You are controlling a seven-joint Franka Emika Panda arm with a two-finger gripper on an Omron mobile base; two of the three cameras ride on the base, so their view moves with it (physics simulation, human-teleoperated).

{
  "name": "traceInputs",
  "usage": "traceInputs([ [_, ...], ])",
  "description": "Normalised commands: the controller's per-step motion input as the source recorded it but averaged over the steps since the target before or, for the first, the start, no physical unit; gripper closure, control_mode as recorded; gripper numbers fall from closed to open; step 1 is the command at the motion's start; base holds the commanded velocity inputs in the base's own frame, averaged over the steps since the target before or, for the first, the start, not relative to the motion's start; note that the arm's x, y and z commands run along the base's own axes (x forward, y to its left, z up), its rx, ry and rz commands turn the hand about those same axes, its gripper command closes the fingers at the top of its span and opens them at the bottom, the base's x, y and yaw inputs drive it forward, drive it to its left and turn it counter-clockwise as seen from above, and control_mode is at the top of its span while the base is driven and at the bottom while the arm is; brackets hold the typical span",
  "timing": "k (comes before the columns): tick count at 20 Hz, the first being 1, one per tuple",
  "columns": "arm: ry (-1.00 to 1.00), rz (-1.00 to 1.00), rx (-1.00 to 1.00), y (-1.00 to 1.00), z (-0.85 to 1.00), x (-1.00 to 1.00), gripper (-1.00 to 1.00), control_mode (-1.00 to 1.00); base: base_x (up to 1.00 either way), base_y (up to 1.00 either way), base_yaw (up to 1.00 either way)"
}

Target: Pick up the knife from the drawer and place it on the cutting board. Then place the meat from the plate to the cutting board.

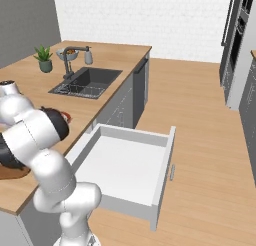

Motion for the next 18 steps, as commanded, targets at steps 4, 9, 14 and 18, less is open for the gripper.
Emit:
traceInputs([
  [4, 0.13, 0.06, -0.19, 0.34, -0.47, -1.00, 1.00, -1.00, 0.00, 0.00, 0.00],
  [9, 0.05, 0.08, -0.04, 0.24, -0.25, -0.41, 1.00, -1.00, 0.00, 0.00, 0.00],
  [14, 0.01, 0.06, -0.06, 0.10, -0.65, 0.00, 1.00, -1.00, 0.00, 0.00, 0.00],
  [18, 0.00, 0.03, -0.01, 0.26, -0.43, 0.08, 1.00, -1.00, 0.00, 0.00, 0.00],
])
